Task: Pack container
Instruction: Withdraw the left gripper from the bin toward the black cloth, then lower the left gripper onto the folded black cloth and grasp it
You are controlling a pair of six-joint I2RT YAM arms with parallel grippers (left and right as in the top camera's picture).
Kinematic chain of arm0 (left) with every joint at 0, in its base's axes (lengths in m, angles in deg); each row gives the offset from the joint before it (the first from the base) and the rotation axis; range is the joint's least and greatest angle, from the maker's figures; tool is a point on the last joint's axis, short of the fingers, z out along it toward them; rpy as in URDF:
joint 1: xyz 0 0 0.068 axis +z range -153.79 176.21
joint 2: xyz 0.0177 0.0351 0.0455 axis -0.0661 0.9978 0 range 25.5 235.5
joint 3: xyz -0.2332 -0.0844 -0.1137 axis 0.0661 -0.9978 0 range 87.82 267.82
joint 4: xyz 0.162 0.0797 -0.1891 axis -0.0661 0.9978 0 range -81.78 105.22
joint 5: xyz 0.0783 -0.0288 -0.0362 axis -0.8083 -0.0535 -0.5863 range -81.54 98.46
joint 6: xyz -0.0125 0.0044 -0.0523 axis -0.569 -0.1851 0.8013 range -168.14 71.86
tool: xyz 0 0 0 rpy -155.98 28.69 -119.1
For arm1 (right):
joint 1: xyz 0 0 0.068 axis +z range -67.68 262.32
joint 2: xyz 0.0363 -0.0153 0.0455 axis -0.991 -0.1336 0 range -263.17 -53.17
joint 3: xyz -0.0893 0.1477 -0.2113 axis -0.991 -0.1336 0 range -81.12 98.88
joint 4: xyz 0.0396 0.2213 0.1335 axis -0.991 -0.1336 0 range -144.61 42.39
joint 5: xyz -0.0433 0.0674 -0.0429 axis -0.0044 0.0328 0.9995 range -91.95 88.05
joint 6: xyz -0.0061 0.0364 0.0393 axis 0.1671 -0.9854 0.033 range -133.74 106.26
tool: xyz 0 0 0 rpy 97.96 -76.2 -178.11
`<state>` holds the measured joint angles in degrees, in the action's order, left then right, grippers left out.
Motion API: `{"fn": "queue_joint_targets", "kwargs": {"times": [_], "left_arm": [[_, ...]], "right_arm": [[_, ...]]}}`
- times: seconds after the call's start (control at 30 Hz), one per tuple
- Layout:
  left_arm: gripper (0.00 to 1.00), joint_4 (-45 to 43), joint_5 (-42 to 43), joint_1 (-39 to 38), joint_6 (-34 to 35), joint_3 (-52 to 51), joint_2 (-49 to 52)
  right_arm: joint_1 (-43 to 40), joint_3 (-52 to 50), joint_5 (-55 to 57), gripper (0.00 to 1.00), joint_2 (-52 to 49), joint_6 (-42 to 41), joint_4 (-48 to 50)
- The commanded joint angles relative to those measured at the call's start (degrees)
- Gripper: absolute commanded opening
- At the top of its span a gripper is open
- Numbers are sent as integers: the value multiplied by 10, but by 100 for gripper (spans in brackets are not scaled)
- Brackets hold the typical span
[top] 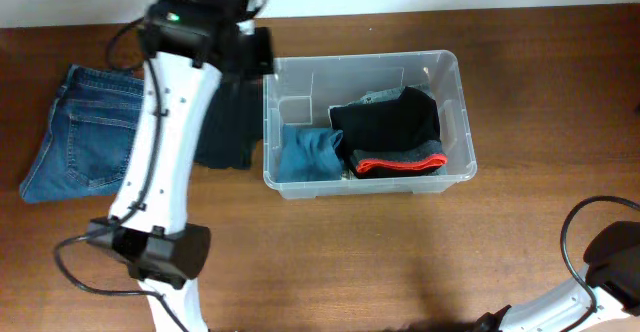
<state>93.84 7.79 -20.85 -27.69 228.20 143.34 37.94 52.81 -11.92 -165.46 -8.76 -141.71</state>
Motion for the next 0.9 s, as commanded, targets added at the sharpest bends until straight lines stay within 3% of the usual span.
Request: {"fn": "queue_joint_targets", "kwargs": {"times": [0.0, 0.03, 0.1, 0.2, 0.27, 0.3, 0.53, 0.87], "left_arm": [[22, 23, -8, 51, -8, 3, -2], [24, 24, -8, 58, -8, 3, -2], [39, 25, -8, 84, -8, 3, -2], [76, 27, -8, 117, -8, 3, -2], [87, 26, -8, 129, -8, 0, -2], [99, 25, -8, 134, -8, -2, -2], [99, 5, -8, 139, -10, -8, 3], [99, -25, -8, 139, -69, -9, 79]], "right_arm": [[1, 1, 1, 98, 0, 1, 0], [1, 1, 1, 98, 0, 1, 0], [1, 1, 1, 98, 0, 1, 0], [1, 1, 1, 98, 0, 1, 0], [1, 1, 1, 98, 0, 1, 0], [1, 1, 1, 98, 0, 1, 0], [1, 1, 1, 98, 0, 1, 0], [1, 1, 1, 98, 0, 1, 0]]}}
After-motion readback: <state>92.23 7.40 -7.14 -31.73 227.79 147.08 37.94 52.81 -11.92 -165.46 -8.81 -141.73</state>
